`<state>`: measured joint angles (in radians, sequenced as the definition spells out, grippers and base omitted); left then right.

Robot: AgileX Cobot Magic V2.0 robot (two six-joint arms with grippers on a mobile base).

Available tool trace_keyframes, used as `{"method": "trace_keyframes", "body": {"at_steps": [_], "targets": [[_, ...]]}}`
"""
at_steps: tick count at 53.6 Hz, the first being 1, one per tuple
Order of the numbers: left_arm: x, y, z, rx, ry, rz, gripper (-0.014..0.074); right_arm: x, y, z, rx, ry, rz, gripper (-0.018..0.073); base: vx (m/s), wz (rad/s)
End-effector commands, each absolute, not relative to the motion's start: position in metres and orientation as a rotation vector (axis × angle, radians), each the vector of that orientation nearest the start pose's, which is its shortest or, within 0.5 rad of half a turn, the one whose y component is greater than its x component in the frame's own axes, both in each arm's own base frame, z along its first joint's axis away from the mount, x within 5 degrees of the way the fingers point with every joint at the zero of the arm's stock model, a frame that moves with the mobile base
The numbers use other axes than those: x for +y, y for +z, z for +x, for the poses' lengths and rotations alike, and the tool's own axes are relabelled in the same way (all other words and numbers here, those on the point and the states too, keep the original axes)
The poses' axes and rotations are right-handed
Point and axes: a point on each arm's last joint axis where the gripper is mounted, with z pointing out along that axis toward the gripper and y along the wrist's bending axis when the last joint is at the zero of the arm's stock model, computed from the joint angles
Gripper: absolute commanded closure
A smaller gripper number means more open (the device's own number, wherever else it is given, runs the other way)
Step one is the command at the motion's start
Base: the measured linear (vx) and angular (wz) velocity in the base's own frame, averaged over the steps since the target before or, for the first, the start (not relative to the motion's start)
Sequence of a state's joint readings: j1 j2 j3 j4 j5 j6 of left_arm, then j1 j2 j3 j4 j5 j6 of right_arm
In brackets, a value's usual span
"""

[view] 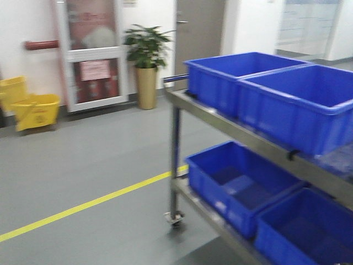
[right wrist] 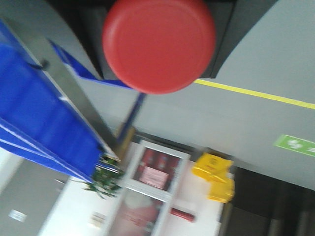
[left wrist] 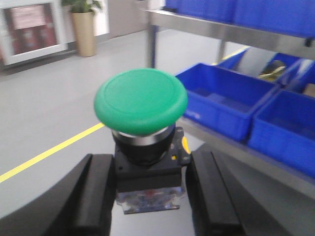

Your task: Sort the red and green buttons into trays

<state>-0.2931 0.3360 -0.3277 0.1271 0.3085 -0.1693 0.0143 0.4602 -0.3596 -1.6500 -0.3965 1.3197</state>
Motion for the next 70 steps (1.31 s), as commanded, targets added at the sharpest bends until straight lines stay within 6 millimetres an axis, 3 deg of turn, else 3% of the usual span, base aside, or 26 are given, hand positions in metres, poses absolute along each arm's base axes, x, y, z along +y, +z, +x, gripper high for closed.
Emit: {"method": "trace_keyframes", "body": {"at_steps": [1,70], "targets": [[-0.0224,0.2907,0.0817,1.684,-0.235,0.191,0.0596,0.0348,0.3103,0.099,1.479,0.071,-0.534,0.0566,0.39,-0.83],[-0.0224,0.2907,0.0817,1.684,-0.235,0.191,0.0596,0.0348,0.3103,0.099,1.479,0.071,-0.534,0.0566,0.28,-0.69]]}}
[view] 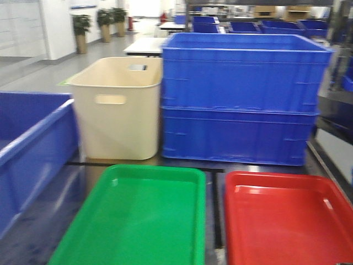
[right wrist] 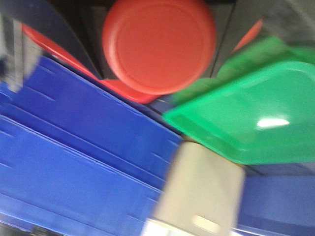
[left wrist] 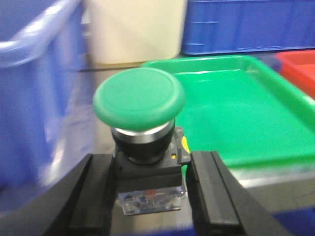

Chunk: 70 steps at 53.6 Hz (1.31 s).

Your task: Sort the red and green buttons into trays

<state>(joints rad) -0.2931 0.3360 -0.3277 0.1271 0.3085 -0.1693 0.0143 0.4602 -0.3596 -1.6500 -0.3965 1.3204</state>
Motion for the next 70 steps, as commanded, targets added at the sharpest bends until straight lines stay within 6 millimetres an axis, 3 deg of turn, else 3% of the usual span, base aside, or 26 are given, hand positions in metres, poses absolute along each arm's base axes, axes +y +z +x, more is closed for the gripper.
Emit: {"method": "trace_keyframes", "body": {"at_steps": [1,18,70], "targets": [[-0.0224,0.2907,0.0817,1.684,-0.235,0.191,0.0596,0.0348,0.3103,0.099,1.479,0.071,-0.534,0.0566,0.2,-0.6],[-0.0224,0.2907,0.0817,1.684,-0.235,0.191,0.0596,0.0348,0.3103,0.099,1.479,0.071,-0.534,0.0566,0.09,-0.28],[-0.0224,0.2908,0.0817,1.683,-0.235,0.191,0.0596,0.0373,0.3106,0.0979,1.471,0.104,-0.547,0.0566,0.0,0.0]]}}
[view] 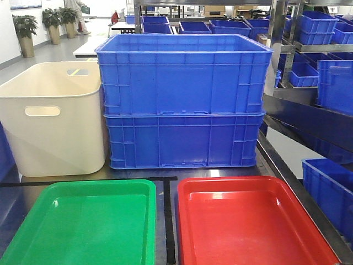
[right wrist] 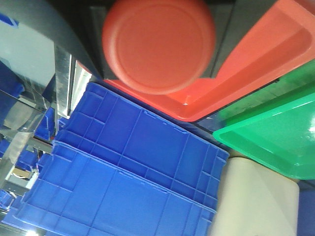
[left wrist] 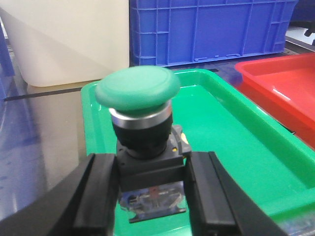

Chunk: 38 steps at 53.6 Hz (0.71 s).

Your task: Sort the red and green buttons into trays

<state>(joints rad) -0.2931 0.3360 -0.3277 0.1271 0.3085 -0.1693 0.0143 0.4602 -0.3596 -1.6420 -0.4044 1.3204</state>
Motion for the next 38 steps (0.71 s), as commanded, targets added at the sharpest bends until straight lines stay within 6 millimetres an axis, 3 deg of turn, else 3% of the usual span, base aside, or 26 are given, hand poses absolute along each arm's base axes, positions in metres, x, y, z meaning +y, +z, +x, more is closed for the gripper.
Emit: {"method": "trace_keyframes", "body": {"at_steps": [1,10,20,30,38], "targets": [[-0.022,0.291,0.082,1.683,-0.235,0.191,0.0596,0.038,0.311,0.098,1.47,0.106,-0.55,0.0566,0.0,0.0],[-0.023,0.292,0.082,1.666,-0.245,0.184,0.0596,0.039,0.31,0.099,1.475,0.144,-0.548,0.0566,0.0,0.0],[-0.027,0.3,0.09,1.579,-0.269,0.186,0.0596,0.039,0.304,0.118,1.547,0.242,-0.446,0.0566,0.0,0.0],[-0.04,0.291,0.127,1.638,-0.314,0.164,0.0596,0.045,0.304,0.155,1.566,0.33,-0.468,0.0566,0.0,0.0],[-0.051,0.278,0.158,1.642,-0.325,0.174,0.0596,0.05,0.301,0.196,1.579,0.413,-0.479,0.0566,0.0,0.0]]}}
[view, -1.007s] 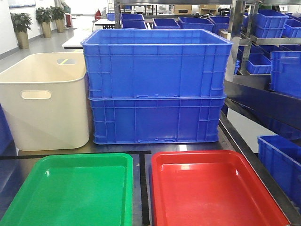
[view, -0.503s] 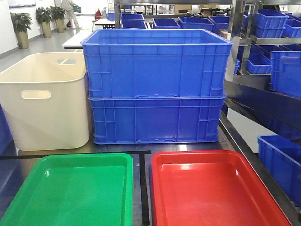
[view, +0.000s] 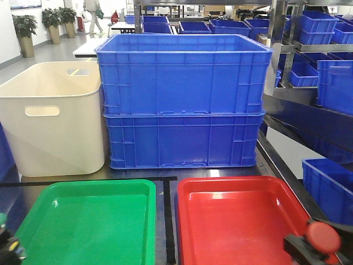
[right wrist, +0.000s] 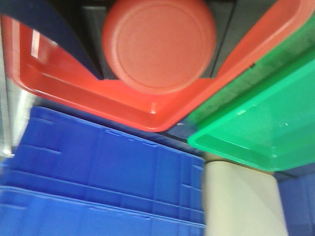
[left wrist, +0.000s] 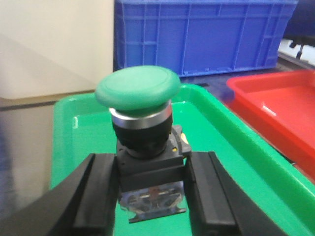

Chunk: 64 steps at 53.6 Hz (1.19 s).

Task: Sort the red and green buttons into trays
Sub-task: 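Lower the red button into the red tray with the right gripper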

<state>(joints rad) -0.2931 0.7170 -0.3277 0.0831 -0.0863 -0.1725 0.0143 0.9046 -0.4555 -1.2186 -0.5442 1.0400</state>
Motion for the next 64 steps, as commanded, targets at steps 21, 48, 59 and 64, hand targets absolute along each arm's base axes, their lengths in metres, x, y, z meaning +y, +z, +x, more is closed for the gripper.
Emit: {"method": "trace_keyframes", "body": {"at_steps": [21,48,59,64], "targets": [[-0.076,0.236,0.21,1.633,-0.347,0.315,0.0575,0.056,0.252,0.277,1.709,0.481,-0.561,0.0547,0.0,0.0],[-0.083,0.222,0.214,1.702,-0.419,0.345,0.0159,0.056,0.243,0.281,1.744,0.486,-0.554,0.008,0.0,0.0],[-0.083,0.223,0.214,1.695,-0.421,0.344,0.0038,0.056,0.246,0.28,1.726,0.495,-0.558,-0.0043,0.0,0.0],[-0.082,0.227,0.212,1.676,-0.42,0.337,0.0036,0.057,0.254,0.276,1.694,0.489,-0.565,-0.0039,0.0,0.0]]}}
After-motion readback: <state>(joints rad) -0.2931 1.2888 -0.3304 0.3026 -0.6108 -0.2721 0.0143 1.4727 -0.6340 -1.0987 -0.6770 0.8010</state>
